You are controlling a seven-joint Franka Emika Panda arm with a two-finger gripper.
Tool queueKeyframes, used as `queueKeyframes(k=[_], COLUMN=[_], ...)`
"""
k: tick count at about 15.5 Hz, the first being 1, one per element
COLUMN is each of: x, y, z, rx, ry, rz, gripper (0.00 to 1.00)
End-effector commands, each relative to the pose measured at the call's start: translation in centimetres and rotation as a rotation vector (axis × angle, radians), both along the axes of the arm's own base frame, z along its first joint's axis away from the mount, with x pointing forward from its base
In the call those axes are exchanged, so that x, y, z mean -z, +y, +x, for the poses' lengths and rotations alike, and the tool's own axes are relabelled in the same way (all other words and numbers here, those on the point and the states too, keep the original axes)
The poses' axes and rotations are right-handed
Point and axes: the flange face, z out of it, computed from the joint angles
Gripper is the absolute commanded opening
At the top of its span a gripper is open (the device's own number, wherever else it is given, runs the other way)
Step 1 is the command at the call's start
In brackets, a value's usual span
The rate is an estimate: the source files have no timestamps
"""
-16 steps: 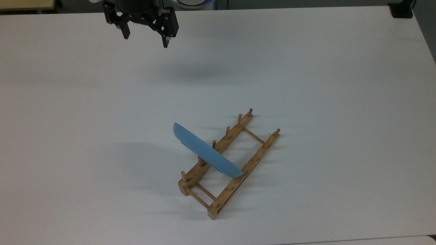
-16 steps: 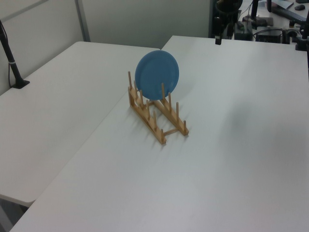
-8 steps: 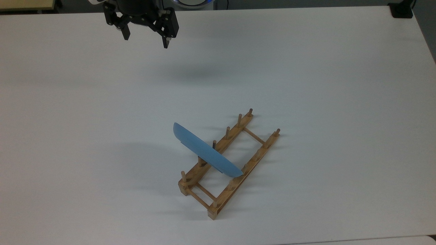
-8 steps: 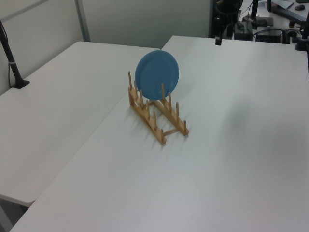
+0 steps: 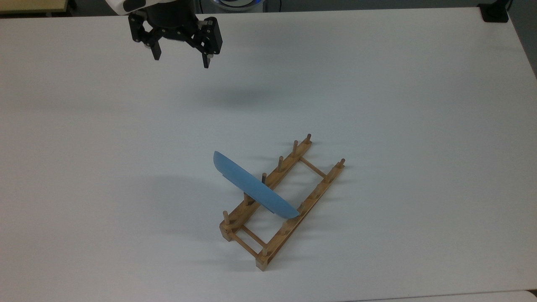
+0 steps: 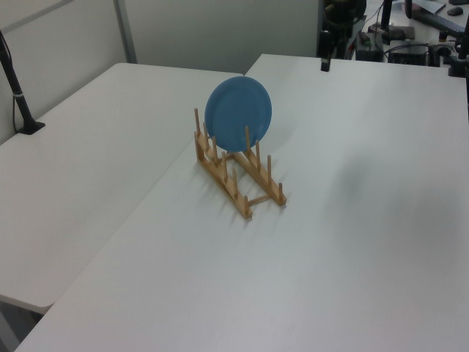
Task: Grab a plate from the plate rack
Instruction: 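Lower the open gripper onto the rim of the blue plate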
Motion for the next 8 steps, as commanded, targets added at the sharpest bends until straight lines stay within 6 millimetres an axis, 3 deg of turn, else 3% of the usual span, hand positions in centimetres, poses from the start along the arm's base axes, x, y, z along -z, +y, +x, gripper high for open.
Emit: queueKeyframes(k=[1, 5, 8], x=[-0.7, -3.8, -3.1], y=[2.0, 3.5, 6.4], z=[1.8, 4.0, 6.1], rx=[-0.105, -0.147, -0.217], ry=[-0.103, -0.337, -0.461], rz=[-0.042, -0.096, -0.148], gripper=[1.0, 1.0, 1.0])
